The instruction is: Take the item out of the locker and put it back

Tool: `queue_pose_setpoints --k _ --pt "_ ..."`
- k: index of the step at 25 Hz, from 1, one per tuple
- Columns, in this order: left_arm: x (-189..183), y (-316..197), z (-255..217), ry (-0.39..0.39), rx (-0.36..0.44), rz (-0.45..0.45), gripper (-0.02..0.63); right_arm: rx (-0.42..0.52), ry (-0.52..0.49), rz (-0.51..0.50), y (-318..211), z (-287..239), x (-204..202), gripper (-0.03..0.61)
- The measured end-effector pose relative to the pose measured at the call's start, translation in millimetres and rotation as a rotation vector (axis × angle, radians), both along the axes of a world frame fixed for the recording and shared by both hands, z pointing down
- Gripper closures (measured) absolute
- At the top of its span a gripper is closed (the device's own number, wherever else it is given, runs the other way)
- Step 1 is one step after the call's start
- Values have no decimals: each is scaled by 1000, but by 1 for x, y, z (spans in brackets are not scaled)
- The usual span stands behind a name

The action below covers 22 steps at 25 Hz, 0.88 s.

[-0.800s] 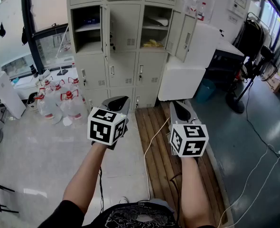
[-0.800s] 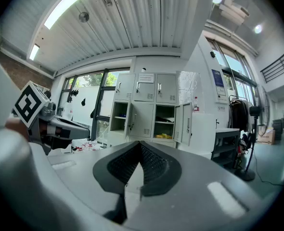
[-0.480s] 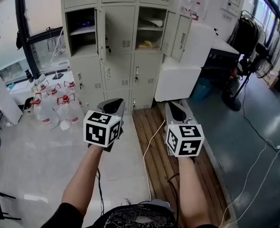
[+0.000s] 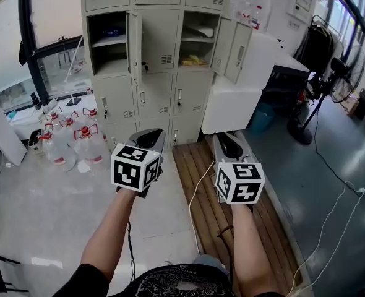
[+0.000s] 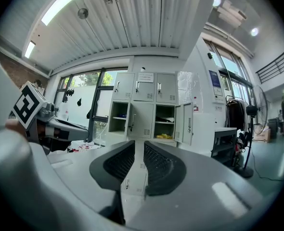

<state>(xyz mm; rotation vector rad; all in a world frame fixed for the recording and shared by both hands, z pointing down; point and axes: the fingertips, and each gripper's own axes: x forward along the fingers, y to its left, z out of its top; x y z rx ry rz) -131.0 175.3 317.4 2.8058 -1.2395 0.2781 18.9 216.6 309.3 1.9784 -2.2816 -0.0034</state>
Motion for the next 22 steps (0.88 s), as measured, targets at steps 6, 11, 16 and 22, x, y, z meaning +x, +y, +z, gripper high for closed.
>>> queue_pose_setpoints --k 6,11,16,22 --pt "-13 -5 2 1 -2 -1 614 4 -5 7 -5 0 -10 440" --pt "-19 -8 -1 7 0 -7 614 2 -8 -1 -7 -1 -17 389" --pt "-22 -6 2 6 -4 -11 614 5 -12 -2 -6 -1 -19 339" --pt "-23 -7 5 -1 -6 -16 614 8 -29 11 -8 2 -16 270"
